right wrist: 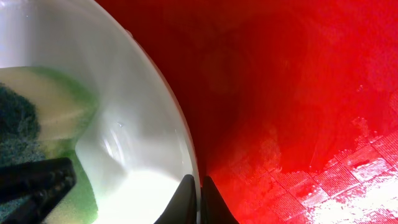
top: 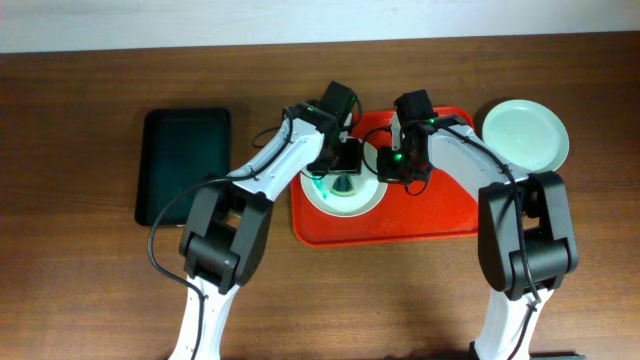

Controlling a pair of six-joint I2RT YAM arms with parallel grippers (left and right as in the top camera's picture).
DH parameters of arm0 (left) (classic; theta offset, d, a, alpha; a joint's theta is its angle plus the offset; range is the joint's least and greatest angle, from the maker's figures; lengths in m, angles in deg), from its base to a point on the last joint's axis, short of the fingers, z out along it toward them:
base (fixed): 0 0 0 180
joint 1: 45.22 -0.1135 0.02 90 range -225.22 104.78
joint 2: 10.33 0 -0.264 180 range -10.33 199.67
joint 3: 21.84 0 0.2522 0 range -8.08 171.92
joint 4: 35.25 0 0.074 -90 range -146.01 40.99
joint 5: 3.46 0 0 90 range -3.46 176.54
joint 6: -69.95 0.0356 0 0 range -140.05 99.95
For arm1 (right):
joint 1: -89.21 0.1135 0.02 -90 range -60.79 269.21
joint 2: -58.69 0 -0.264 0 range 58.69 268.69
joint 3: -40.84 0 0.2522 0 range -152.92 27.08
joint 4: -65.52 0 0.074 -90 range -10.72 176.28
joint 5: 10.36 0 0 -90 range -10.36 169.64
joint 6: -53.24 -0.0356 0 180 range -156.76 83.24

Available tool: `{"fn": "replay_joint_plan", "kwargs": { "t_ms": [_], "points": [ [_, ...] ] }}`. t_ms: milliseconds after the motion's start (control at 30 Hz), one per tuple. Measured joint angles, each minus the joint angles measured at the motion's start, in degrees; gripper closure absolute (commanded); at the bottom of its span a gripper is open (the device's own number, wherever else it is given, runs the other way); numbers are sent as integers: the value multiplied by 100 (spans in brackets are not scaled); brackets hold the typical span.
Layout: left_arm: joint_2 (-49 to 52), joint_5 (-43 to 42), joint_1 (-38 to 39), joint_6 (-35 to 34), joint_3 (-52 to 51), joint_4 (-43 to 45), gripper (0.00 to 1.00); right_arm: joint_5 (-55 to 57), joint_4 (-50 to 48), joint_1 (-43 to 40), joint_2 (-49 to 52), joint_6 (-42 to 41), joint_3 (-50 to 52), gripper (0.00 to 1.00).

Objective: Clean dirty plates on tray and stack at the side
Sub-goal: 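Scrub the white plate with the left-held sponge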

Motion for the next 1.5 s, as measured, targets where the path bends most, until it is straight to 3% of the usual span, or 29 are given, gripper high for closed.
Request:
{"fn": "replay_joint_plan", "kwargs": {
  "t_ms": [33, 133, 233, 267, 333, 367, 400, 467, 500, 533, 600, 700, 867, 933, 1000, 1167, 1233, 1333, 1500],
  "points": [
    [0, 9, -39, -17, 0, -2, 25, -2, 7, -2, 0, 0, 0, 96],
    [-20, -11, -205, -13, 9, -227, 40, -90, 22, -68, 0, 2, 0, 96],
    [-162, -472, -411, 131, 9, -286, 44, -549, 59, -297, 9, 90, 0, 95],
    [-199, -538, -422, 144, 9, -304, 44, -658, 61, -361, 11, 111, 0, 80],
    [-297, -686, -372, 164, 9, -310, 42, -1084, 96, -581, 13, 262, 0, 69],
    [-313, -721, -313, 166, 9, -310, 41, -1375, 129, -686, 13, 345, 0, 56],
    [-313, -734, -260, 166, 9, -310, 41, -1532, 188, -752, 15, 396, 0, 49],
    [-313, -750, -197, 168, 9, -315, 43, -1604, 258, -778, 15, 470, 0, 54],
    [-313, -750, -192, 166, 9, -330, 45, -1471, 282, -776, 17, 476, 0, 68],
    [-313, -750, -192, 168, 9, -328, 50, -1248, 350, -776, 20, 498, 0, 75],
    [-313, -748, -164, 186, 9, -330, 50, -1001, 402, -776, 24, 540, 0, 76],
    [-313, -721, -42, 186, 9, -330, 50, -953, 400, -776, 24, 562, 0, 88],
    [-313, -570, 166, 186, 9, -310, 53, -831, 385, -765, 52, 557, 4, 92],
    [-313, -544, 166, 186, 7, -249, 65, -828, 382, -767, 59, 555, 7, 93],
    [-313, -531, 192, 199, 7, -125, 61, -826, 385, -765, 61, 555, 7, 93],
    [-223, -525, 332, 210, 7, 59, 76, -824, 385, -765, 63, 560, 7, 94],
    [-155, -444, 330, 219, 7, 107, 66, -824, 385, -765, 66, 560, 7, 95],
    [-151, -109, 332, 225, 7, 107, 65, -824, 385, -765, 66, 557, 7, 95],
    [-151, 162, 332, 227, 7, 131, 74, -826, 385, -767, 66, 555, 7, 95]
  ]
}}
